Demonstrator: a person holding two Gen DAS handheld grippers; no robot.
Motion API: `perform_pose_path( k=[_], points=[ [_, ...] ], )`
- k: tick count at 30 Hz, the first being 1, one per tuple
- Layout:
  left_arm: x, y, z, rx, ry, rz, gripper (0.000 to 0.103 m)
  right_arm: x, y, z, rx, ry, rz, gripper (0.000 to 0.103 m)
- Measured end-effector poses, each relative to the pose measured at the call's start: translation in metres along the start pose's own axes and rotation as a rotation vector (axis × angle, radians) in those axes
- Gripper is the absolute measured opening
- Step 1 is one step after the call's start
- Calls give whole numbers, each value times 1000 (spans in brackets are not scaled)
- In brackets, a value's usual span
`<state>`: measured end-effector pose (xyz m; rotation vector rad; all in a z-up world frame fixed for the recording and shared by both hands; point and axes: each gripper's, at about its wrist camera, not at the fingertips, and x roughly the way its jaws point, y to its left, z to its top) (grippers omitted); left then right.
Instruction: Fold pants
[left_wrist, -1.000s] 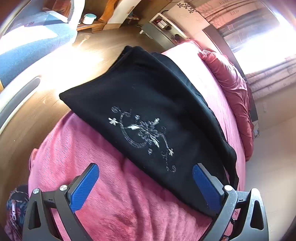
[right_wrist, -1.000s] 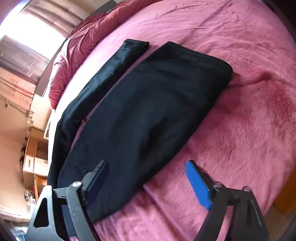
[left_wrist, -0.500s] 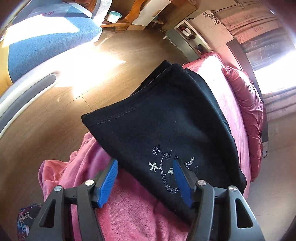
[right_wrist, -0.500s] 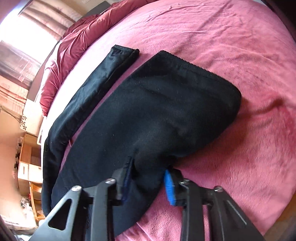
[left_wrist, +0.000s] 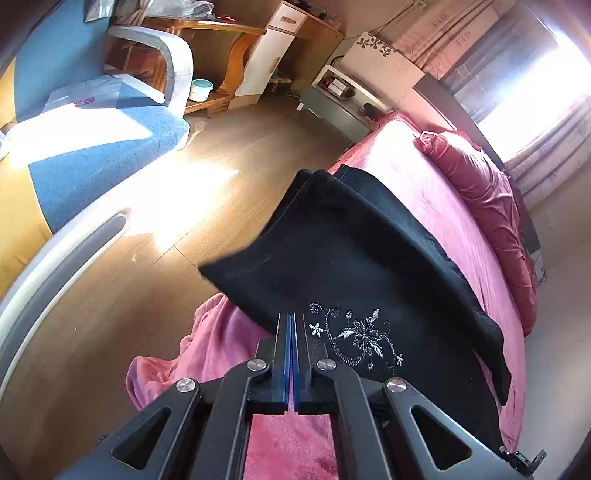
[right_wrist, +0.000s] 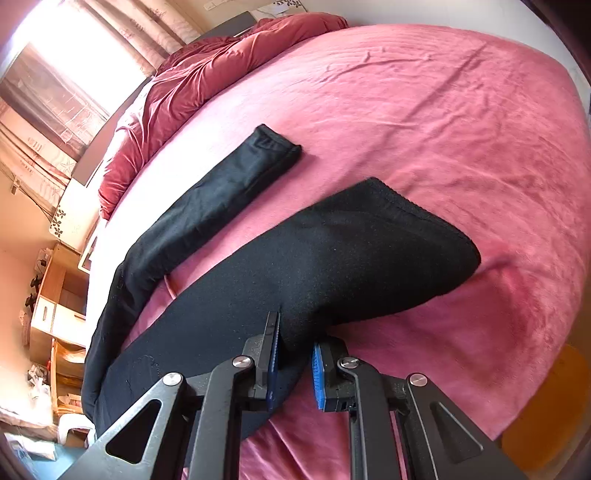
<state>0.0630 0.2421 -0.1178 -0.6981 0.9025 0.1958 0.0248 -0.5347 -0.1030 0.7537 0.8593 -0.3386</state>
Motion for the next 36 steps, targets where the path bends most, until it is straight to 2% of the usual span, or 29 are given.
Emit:
perform_pose_path(
  k=[3,5,6,9,14,18,20,24,28,32,36],
  points=[
    [-1,16,-13,23,41,35,0,1,-7,-9,-21,15,-26,15],
    [0,28,-23,-18,86,1,3,8,-11,-11,-4,30,-41,15],
    [1,33,-24,-49,88,5,15,12,-11,-11,1,33,-48,15],
    [7,33,-23,-148,112,-70,39,20,-8,-10,5,45,-69,15],
    [39,22,-21,-206,183,-78,46,27,-8,-7,7,61,-89,15],
    [62,18,-16,-248,189,-66,45,30,-8,-7,2,73,-104,15],
    [69,16,-12,-261,175,-45,41,32,-6,-4,-6,79,-113,15],
    [75,6,-3,-212,152,-21,7,33,0,2,-18,78,-121,15],
    [51,-4,3,-157,97,-37,6,15,2,12,-11,24,-104,14],
    [14,-11,-7,-79,67,-70,6,-1,3,16,-39,-14,-110,14],
    [5,-2,-31,-46,107,-49,6,0,-18,13,-20,9,-152,14]
  ],
)
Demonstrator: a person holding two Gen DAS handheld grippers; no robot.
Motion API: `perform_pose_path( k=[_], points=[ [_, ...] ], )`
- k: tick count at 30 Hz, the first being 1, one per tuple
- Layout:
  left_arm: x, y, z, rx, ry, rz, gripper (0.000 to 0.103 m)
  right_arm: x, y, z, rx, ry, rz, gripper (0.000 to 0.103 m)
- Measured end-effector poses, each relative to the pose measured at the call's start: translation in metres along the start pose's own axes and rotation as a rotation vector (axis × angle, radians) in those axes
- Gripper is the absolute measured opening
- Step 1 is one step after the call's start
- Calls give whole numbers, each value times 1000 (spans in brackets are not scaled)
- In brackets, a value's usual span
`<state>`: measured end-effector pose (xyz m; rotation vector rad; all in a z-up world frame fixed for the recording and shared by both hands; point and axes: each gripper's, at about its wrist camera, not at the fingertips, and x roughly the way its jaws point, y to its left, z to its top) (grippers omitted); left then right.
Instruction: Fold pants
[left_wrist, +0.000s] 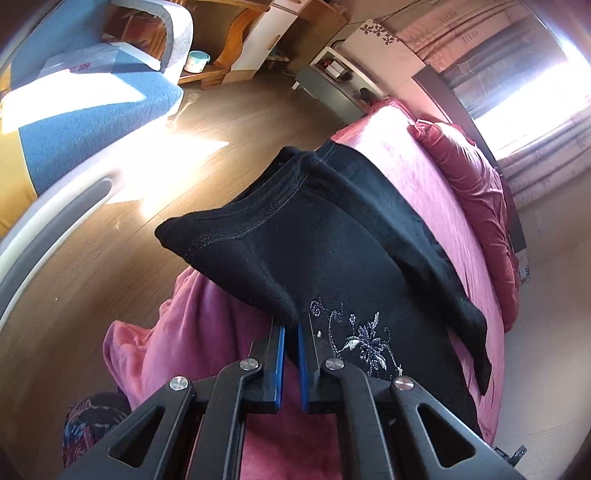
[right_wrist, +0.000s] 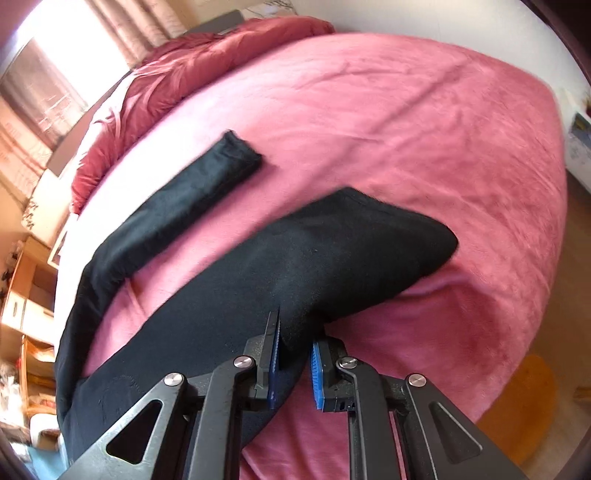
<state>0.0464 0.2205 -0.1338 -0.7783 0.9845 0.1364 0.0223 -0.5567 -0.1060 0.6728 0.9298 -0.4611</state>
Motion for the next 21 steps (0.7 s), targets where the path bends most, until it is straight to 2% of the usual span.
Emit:
perform_pose_path(
  k=[4,7,8,9,10,11,13,15,17,21],
  points=[
    [24,19,-20,-17,92,60,6,19,-11,-13,-17,58,-80,14],
    [24,17,-25,12,91,76,10,26,-13,-15,-15,73,-83,18],
    [23,16,-22,20,105,83,13,23,-13,-13,-7,68,-80,28],
    [19,15,-19,23,107,88,19,21,-15,-12,6,64,-77,34],
    [14,15,-16,24,107,100,21,17,-16,-10,11,57,-81,42],
    [9,15,-11,24,104,113,21,10,-17,-8,6,39,-95,47],
    [-7,15,0,21,62,131,22,-3,-19,-7,-10,2,-125,50],
    [-23,15,17,9,21,105,23,-20,-14,-5,-43,-47,-153,52],
    [-30,10,41,-5,-16,80,26,-33,-3,-5,-96,-74,-143,53],
    [-9,-11,98,-29,-6,12,30,-46,38,-12,-205,-83,-85,56]
  ],
)
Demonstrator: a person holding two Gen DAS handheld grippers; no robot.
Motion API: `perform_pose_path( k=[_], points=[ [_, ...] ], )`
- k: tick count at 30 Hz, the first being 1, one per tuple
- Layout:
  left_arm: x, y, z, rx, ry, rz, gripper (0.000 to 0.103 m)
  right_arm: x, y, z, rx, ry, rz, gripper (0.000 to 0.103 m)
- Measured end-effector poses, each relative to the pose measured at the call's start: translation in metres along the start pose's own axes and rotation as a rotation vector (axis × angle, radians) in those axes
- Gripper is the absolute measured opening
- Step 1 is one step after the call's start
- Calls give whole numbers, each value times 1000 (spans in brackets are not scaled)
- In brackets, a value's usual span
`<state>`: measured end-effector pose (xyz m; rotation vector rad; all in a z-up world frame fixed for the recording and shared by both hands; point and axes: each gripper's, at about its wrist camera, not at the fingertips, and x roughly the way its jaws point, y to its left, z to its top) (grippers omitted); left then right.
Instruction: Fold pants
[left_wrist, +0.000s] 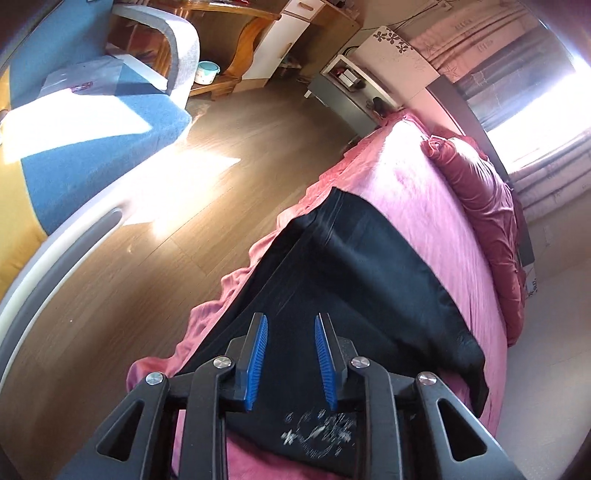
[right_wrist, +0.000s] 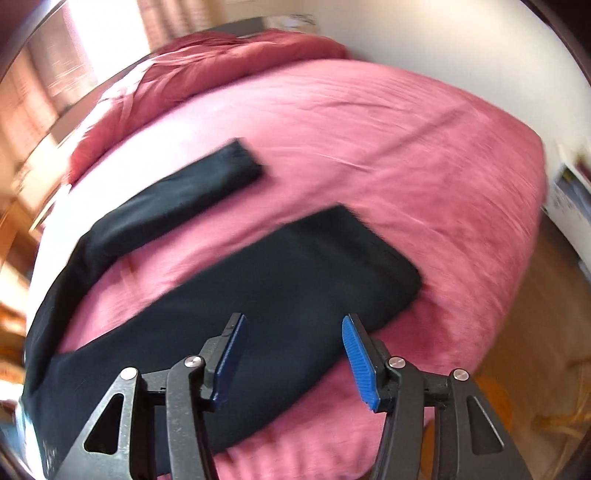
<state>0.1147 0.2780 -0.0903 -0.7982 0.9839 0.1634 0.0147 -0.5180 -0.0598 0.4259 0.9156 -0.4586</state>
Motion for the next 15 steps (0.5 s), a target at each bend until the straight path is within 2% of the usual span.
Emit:
perform_pose_path(
  k=[2,3,5,7,11,15],
  points=[
    [23,-14,30,-35,21,-25,33,-2,29,-4,-60,4,45,59],
    [35,-22,45,-46,30,-39,41,0,46,-5,-84,13,66,59],
    [65,-37,72,-60,73,-75,47,8,77,-10,-138,44,107,60],
    [91,-47,96,-97,75,-85,47,13,107,-19,-203,66,132,61],
    [151,-58,130,-159,147,-103,48,26,158,-37,-284,125,182,61],
    [199,-59,152,-198,177,-51,48,42,186,-53,-318,186,210,62]
  ],
)
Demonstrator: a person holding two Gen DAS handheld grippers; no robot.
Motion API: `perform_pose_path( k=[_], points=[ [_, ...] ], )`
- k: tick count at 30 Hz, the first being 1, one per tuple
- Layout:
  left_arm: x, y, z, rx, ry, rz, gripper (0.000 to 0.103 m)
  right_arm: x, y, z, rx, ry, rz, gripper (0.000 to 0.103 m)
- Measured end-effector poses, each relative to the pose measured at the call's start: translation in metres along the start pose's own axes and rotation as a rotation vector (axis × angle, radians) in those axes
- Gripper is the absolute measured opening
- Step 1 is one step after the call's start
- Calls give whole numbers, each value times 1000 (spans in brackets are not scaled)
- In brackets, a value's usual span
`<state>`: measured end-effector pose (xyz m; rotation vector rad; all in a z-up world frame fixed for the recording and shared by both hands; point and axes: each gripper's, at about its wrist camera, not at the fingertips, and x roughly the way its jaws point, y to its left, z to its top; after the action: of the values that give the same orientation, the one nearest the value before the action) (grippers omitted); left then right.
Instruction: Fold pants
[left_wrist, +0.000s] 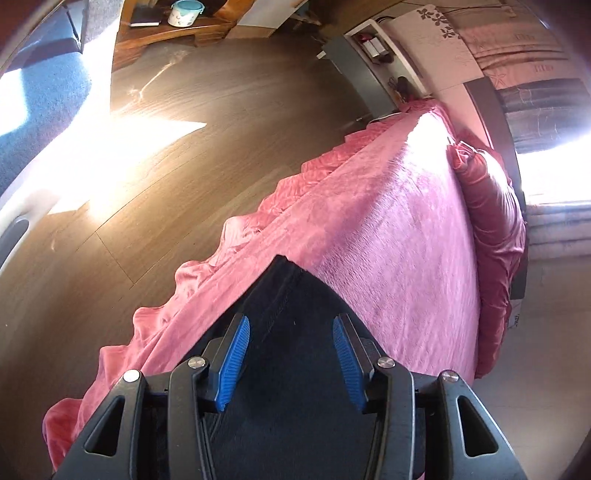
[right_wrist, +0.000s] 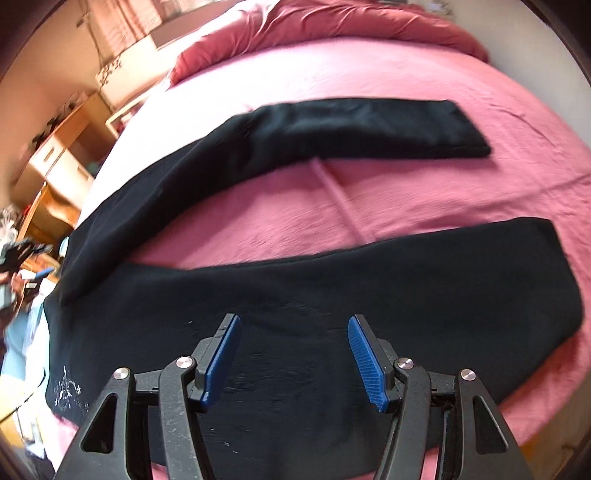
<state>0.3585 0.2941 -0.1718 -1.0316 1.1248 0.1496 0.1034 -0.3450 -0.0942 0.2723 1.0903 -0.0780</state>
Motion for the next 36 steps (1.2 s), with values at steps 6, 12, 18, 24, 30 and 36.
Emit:
perform_pose_path(
  k=[6,12,18,24,30,36],
  points=[
    [44,-6,23,-22,39,43,49,25,2,-4,8,78,5,62],
    [70,-21,28,34,87,119,32,28,-10,3,50,98,2,62],
    [15,-63,-5,280,-61,153,11,6,-21,21,56,58,-10,62],
    [-79,-87,-73,495,-236,-83,10,-10,-24,37,63,-51,42,62],
    [-154,-58,-153,618,-252,-302,9,-5,5,55,73,-33,188,58],
    [-198,-15,-199,627,-234,-434,9,7,49,99,97,-13,351,53]
  ],
)
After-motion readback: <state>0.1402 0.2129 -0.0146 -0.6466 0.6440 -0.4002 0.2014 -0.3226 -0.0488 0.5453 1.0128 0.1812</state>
